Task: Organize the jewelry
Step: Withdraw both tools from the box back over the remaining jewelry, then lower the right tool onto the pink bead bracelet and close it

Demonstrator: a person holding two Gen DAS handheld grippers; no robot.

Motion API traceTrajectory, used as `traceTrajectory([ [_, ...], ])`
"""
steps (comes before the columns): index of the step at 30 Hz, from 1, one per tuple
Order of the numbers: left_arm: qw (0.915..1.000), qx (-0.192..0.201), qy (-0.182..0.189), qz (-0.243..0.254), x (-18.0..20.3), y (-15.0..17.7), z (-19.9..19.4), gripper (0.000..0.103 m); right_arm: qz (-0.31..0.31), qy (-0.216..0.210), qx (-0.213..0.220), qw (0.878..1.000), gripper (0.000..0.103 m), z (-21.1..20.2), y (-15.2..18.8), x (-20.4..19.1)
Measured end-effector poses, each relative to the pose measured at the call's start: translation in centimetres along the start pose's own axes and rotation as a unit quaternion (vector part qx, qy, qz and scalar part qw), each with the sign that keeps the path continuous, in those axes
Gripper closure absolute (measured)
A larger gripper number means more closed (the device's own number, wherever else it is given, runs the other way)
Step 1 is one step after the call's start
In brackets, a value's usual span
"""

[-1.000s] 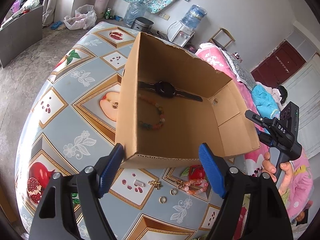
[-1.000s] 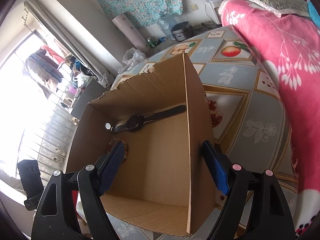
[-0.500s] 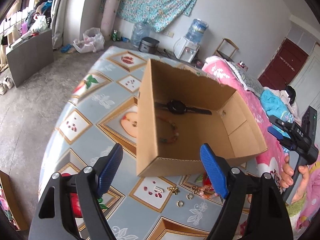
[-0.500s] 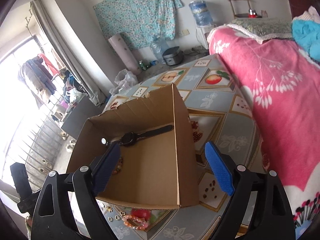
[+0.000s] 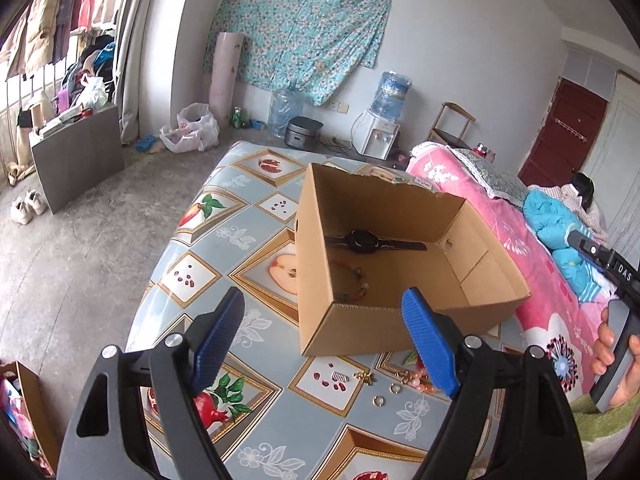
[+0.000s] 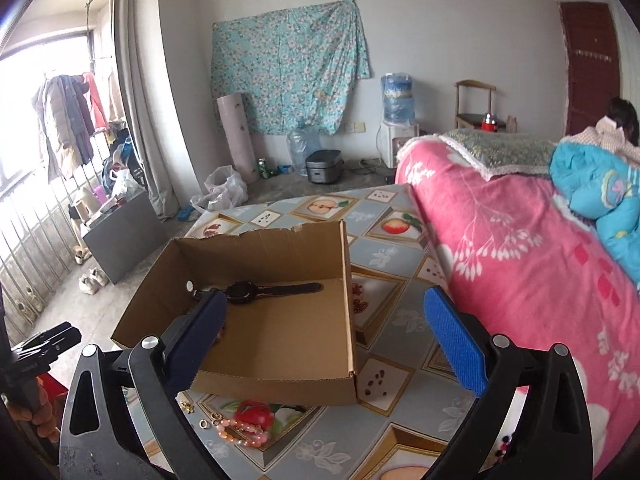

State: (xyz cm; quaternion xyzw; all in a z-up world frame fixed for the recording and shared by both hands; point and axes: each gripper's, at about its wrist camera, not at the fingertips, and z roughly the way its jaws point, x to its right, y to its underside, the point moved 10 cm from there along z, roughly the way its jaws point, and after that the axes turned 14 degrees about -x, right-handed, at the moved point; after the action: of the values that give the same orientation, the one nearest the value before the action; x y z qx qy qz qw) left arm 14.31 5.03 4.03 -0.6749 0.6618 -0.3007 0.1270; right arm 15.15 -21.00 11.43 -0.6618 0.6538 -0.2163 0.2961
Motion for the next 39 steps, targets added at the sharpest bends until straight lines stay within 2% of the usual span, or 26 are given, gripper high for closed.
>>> traceTrajectory([
  [5,0.9993,-0.003,-0.011,0.036,1.4,1.6,0.3,0.024,-0.007,0.064,0.0,0.998,0.008,-1.1,1.4,2.0],
  [12,0.9916,-0.012,-0.045,0.12,4.1,5.2,1.9,0.024,0.004,0.086,-0.044,0.995,0.008,-0.1,5.4,4.3],
  [17,0.9856,-0.042,-0.045,0.157,5.9,7.9,4.7,0.024,0.036,0.016,-0.091,0.995,0.008,2.3,10.0,3.1],
  [20,0.982,-0.059,-0.044,0.174,6.6,8.9,6.3,0.024,0.052,-0.016,-0.145,0.988,0.008,4.6,12.9,1.5],
  [23,0.9793,-0.062,-0.053,0.185,7.0,9.2,7.2,0.024,0.048,-0.036,-0.186,0.981,0.008,6.2,14.5,-0.6],
  [32,0.9812,-0.049,-0.056,0.178,6.0,7.0,8.7,0.026,0.028,-0.073,-0.223,0.972,0.009,8.5,13.9,-4.2],
  [37,0.9824,-0.043,-0.055,0.173,5.0,5.9,9.2,0.037,0.023,-0.077,-0.22,0.972,0.025,9.3,12.9,-5.0],
  [39,0.9836,-0.044,-0.048,0.168,4.8,5.4,9.4,0.042,0.028,-0.082,-0.219,0.972,0.034,9.7,12.4,-5.1],
])
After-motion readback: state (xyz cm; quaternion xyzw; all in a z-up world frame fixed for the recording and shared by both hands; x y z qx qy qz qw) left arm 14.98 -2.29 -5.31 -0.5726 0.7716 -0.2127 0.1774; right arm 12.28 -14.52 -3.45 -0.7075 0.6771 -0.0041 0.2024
